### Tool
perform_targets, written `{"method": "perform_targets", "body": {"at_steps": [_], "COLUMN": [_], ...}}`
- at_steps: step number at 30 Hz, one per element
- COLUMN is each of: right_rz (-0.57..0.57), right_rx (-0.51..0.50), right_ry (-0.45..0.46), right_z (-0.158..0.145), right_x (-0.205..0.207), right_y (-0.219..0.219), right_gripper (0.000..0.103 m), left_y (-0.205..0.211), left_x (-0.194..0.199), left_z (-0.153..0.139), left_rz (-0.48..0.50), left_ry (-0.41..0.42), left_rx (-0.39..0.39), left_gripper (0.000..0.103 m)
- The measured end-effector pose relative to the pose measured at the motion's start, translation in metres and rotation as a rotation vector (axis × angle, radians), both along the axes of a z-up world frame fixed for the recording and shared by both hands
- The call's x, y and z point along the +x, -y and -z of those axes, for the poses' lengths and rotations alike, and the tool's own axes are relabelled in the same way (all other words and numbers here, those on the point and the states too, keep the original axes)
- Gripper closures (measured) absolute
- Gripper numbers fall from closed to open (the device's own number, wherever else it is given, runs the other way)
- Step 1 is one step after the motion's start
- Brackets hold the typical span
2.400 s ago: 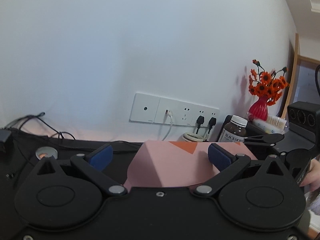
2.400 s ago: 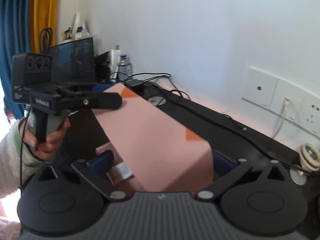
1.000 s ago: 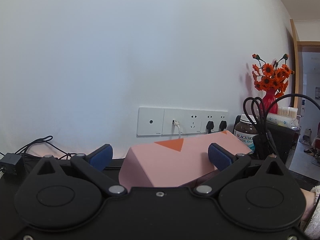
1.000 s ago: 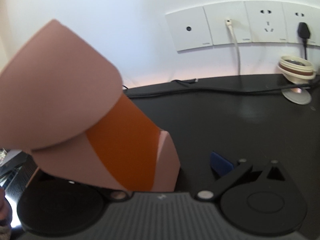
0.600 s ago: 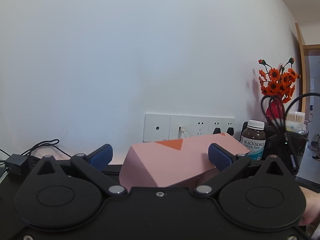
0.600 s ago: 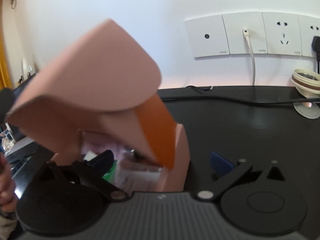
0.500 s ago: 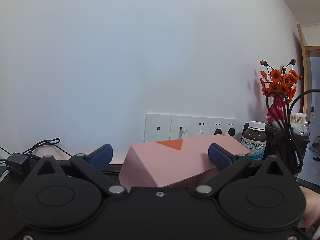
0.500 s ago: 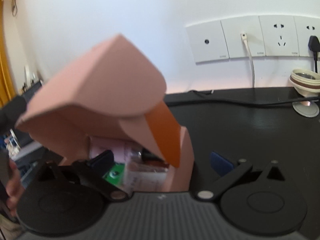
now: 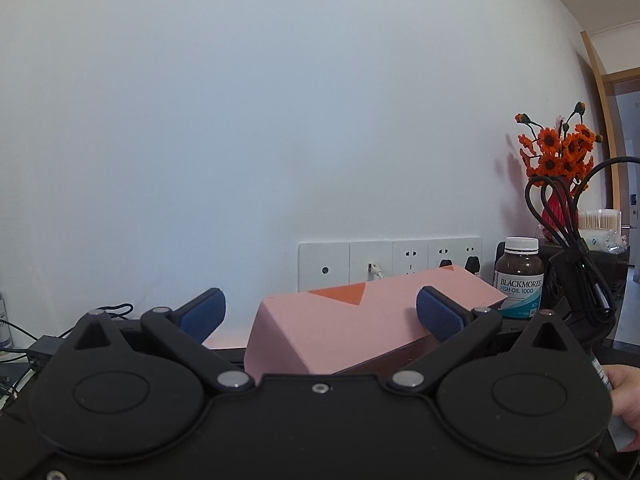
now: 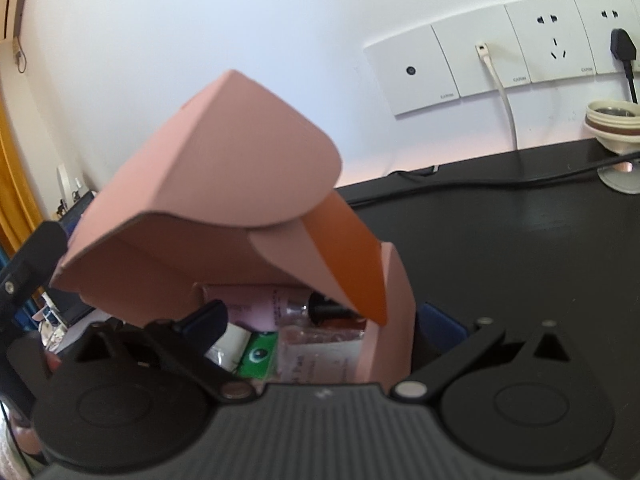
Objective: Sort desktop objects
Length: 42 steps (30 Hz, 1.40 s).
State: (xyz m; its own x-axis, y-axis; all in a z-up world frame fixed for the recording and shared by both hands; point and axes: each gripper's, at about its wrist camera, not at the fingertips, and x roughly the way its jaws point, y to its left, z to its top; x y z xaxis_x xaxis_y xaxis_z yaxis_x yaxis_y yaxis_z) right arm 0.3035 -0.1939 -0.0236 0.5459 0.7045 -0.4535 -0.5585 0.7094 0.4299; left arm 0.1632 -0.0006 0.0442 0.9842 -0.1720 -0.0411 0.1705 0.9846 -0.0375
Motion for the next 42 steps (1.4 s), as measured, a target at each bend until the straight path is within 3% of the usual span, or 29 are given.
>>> {"method": "perform_targets", "body": {"at_steps": [13, 22, 42], "right_rz": [0.080, 0.071, 0.074], "right_rx": [0.046, 0.046, 0.051], "right_ry": [-0.051, -0.042, -0.048], "right_z": [0.009, -0.006, -0.004], "right_x": [0.015, 0.030, 0.031], "right_y": [0.018, 0.025, 0.034], "right_gripper": [0.001, 0.001, 0.001], "left_y": [-0.007, -0.005, -0.004], "left_x": [0.005, 0.004, 0.006], "left_z": [0.003, 0.004, 0.006], "left_rz": [0.021, 0.009, 0.009], "left_ry": [-0.006, 0.004, -0.001], "left_rx": [-0.041, -0.032, -0.044], "left_gripper": [0.000, 0.000, 0.000]}}
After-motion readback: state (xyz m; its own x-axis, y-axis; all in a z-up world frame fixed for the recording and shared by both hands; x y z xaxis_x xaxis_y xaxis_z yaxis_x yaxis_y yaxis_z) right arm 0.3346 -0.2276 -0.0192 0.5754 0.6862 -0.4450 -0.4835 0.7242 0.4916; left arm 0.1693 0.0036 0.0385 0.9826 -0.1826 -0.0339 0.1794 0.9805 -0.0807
